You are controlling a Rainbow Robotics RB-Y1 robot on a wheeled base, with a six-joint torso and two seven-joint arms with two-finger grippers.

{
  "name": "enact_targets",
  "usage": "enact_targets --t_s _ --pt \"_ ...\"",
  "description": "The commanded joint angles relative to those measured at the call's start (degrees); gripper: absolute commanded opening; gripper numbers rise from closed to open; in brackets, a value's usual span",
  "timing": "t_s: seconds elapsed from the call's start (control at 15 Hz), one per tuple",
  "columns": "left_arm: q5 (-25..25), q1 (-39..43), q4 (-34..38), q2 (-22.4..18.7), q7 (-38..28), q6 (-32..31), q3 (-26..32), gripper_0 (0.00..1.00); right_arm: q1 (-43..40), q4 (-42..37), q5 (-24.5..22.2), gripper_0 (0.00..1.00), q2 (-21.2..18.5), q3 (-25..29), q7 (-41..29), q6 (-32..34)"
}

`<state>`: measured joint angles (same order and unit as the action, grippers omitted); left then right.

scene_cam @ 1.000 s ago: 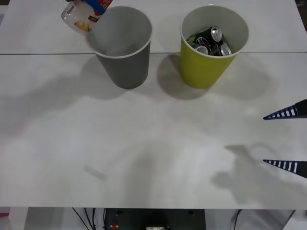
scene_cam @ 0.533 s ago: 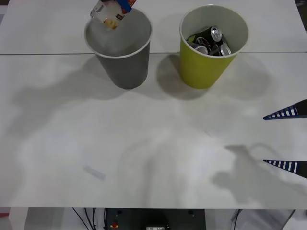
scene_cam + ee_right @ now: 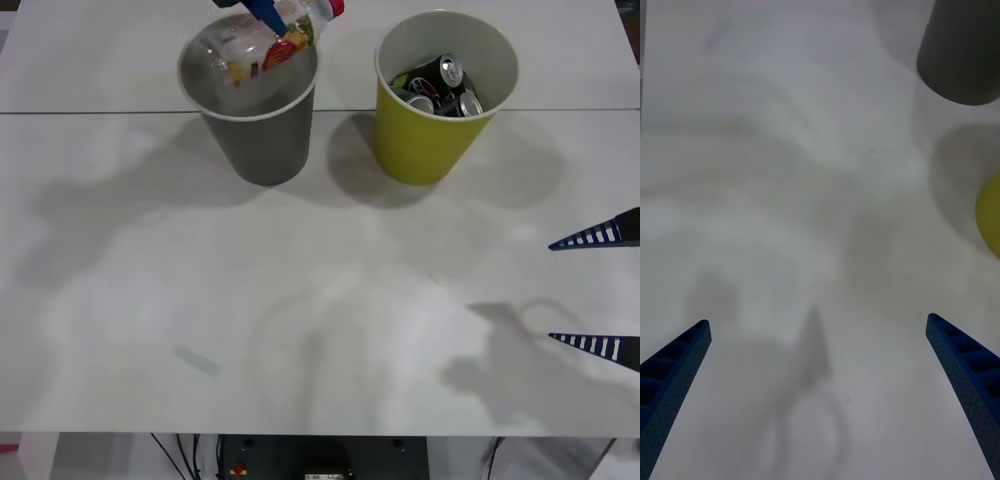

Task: Put the can into the green bin and the plastic bottle into the gray bin

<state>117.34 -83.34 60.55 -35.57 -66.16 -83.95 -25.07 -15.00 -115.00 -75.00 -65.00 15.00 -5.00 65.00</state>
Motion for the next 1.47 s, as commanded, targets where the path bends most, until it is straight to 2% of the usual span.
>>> enact_targets --t_s 0.07,0.27,0.53,0.67,0.8,1.0,1.47 --pt "-4.05 0.2 0.09 -2.23 -0.02 -0.07 -0.07 1.0 0.0 0.0 0.0 1.0 0.0 0.0 0.0 0.0" --pt "-8.88 2.13 1.94 -6.89 1.74 -0.07 -0.07 1.0 0.0 0.0 0.0 1.0 0.0 0.0 0.0 0.0" --pt "-15.03 11.36 17.32 -16.91 1.92 0.46 0.28 1.0 0.0 0.0 0.0 1.0 0.0 0.0 0.0 0.0" --pt "-18.46 14.87 21.28 -20.68 2.88 0.46 1.95 1.0 0.0 0.0 0.0 1.0 0.0 0.0 0.0 0.0" --pt "-21.19 19.97 24.79 -24.11 8.6 0.46 4.68 1.0 0.0 0.0 0.0 1.0 0.0 0.0 0.0 0.0" --pt "-24.17 31.05 30.15 -26.92 16.95 0.46 12.94 1.0 0.0 0.0 0.0 1.0 0.0 0.0 0.0 0.0" --pt "-26.46 58.82 44.39 -27.54 32.77 0.46 32.89 1.0 0.0 0.0 0.0 1.0 0.0 0.0 0.0 0.0"
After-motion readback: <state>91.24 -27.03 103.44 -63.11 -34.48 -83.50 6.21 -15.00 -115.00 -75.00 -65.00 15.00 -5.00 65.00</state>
